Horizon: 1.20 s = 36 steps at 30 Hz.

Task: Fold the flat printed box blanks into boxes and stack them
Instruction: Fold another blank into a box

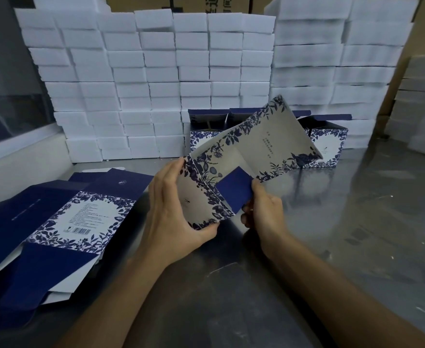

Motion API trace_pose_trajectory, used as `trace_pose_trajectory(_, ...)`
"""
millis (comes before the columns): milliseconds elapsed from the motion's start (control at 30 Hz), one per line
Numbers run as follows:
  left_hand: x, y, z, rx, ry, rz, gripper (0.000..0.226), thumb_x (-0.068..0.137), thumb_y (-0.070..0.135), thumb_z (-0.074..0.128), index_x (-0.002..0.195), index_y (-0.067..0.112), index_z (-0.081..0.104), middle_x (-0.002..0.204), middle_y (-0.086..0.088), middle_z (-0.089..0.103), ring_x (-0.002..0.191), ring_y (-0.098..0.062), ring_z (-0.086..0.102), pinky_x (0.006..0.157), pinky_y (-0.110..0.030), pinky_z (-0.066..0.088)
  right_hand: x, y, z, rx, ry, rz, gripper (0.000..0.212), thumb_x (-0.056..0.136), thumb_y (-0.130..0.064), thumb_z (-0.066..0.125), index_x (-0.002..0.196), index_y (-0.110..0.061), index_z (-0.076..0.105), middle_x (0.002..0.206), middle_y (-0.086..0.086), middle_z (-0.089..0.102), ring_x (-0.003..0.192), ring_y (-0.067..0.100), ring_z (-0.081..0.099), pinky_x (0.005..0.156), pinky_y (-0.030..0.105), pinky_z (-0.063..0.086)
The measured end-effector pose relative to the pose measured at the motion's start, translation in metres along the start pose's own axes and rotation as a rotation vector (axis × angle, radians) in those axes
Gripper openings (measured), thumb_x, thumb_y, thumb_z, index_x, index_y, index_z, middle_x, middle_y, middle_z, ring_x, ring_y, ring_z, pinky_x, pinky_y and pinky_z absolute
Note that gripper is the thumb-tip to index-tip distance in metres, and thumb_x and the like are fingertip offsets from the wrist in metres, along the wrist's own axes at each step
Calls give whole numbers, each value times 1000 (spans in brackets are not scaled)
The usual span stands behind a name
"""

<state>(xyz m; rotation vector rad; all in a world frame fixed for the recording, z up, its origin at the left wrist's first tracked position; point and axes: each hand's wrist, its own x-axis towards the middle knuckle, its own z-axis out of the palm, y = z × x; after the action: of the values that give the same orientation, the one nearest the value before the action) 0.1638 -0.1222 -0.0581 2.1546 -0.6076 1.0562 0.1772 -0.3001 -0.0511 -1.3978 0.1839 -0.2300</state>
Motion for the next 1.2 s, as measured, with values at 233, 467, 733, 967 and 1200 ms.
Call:
trace_pose_trajectory(233,-1,-5,6,-191,25,-146,118,55,51,88,149,28,19,149,9,30,138,-15,36,108,-44,42,-6,-1,13,79,-134,-26,33,97,-56,53,107,-24,54,105,0,75,93,16,74,87,47,60)
trace_pose_trajectory(467,2,5,6,-502,49,-351,73,69,50,73,134,34,42,126,21,51,117,-5,54,90,-48,55,-9,-15,12,250,-206,123,48,91,-64,50,111,-26,70,92,-6,79,79,11,76,62,33,60)
trace_pose_trajectory(733,19,4,-5,-878,140,-749,35,78,58,57,94,27,63,89,5,71,81,-11,66,65,-33,49,9,-16,-8,72,-318,26,44,96,-53,46,71,-34,77,76,-9,75,65,7,72,55,25,55)
trace_pose_trajectory(967,24,2,-7,-992,53,-890,66,57,40,80,113,27,50,107,-2,65,84,-15,67,70,-38,49,2,-15,-3,-1,-354,-29,38,99,-48,46,80,-31,75,74,-13,75,67,1,71,55,22,54)
trace_pose_trajectory(1200,24,7,-7,-676,32,-758,30,89,21,67,68,7,50,53,-6,47,48,-14,52,71,-47,55,-8,-26,1,-73,-146,-332,57,81,-55,51,122,-20,67,116,-6,71,110,7,64,94,24,49)
